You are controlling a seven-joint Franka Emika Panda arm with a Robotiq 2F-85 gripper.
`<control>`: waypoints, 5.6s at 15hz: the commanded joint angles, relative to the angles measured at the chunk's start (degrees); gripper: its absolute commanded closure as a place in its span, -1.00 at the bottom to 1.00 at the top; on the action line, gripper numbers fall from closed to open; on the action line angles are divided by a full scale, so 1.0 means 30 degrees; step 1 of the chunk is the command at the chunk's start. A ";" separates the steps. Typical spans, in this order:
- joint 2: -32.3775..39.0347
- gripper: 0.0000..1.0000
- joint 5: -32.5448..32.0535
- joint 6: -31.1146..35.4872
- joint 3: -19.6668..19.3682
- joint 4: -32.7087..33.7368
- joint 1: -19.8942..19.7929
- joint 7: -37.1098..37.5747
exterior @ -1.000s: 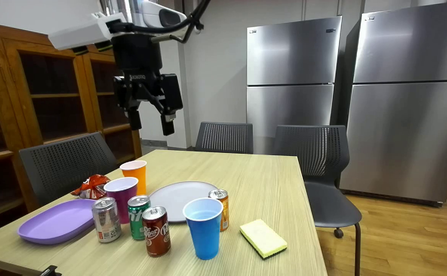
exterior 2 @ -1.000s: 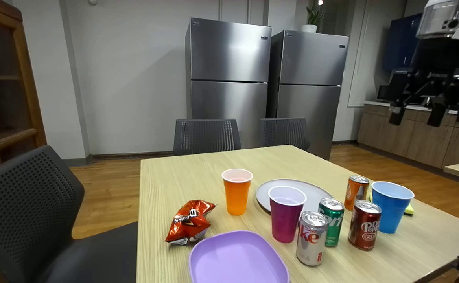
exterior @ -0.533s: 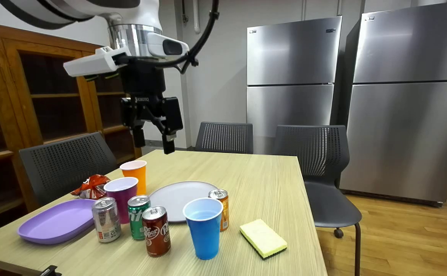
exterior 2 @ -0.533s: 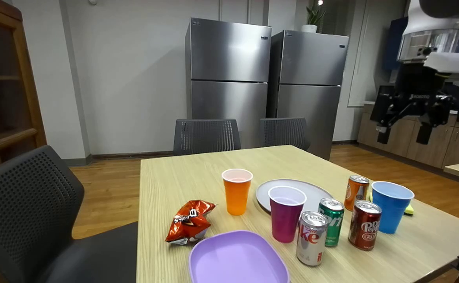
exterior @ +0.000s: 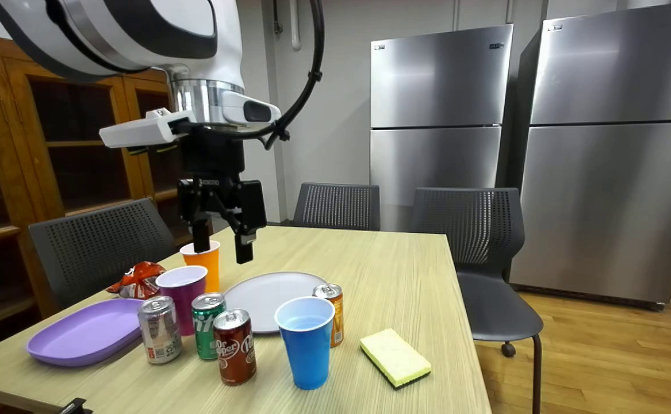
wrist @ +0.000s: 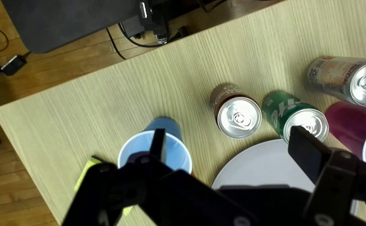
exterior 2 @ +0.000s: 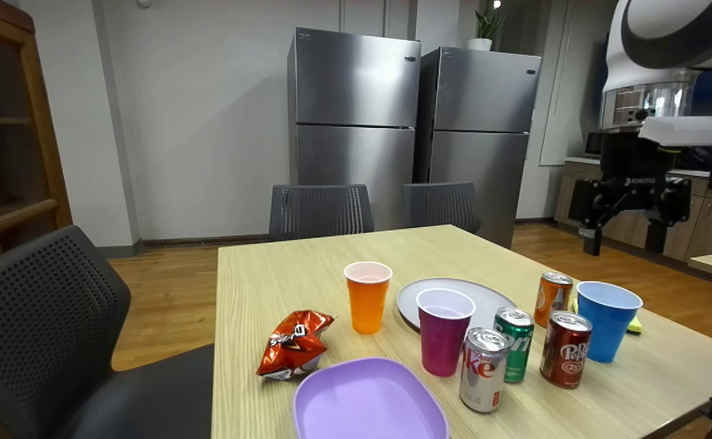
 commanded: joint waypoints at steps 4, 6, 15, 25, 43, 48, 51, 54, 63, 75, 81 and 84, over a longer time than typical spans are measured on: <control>0.1755 -1.00 -0.0594 0.1260 0.0459 0.0011 0.0022 0.1404; 0.2321 -1.00 -0.0560 0.1703 0.0486 0.0025 0.0087 0.1622; 0.5005 -1.00 -0.1152 0.3950 0.0602 0.0001 0.0371 0.3359; 0.7640 -1.00 -0.2451 0.6164 0.0284 0.0168 0.1042 0.6544; 1.0348 -0.45 -0.2292 0.7165 -0.1156 0.2017 0.2732 0.8836; 1.0260 0.20 -0.2298 0.7013 -0.1375 0.2008 0.2957 0.8837; 0.9864 0.20 -0.2230 0.6913 -0.1427 0.1709 0.2902 0.8619; 0.9223 0.20 -0.2098 0.6833 -0.1521 0.1261 0.2769 0.8265; 0.6274 0.20 -0.2075 0.6569 -0.1502 -0.0707 0.2337 0.7646; 0.1729 0.20 -0.0869 0.3795 0.0817 -0.0171 0.2331 0.8059; -0.0804 0.20 0.0294 0.2762 0.2192 -0.0111 0.2415 0.8052; -0.1476 0.20 0.0788 0.2478 0.2879 -0.0082 0.2698 0.7937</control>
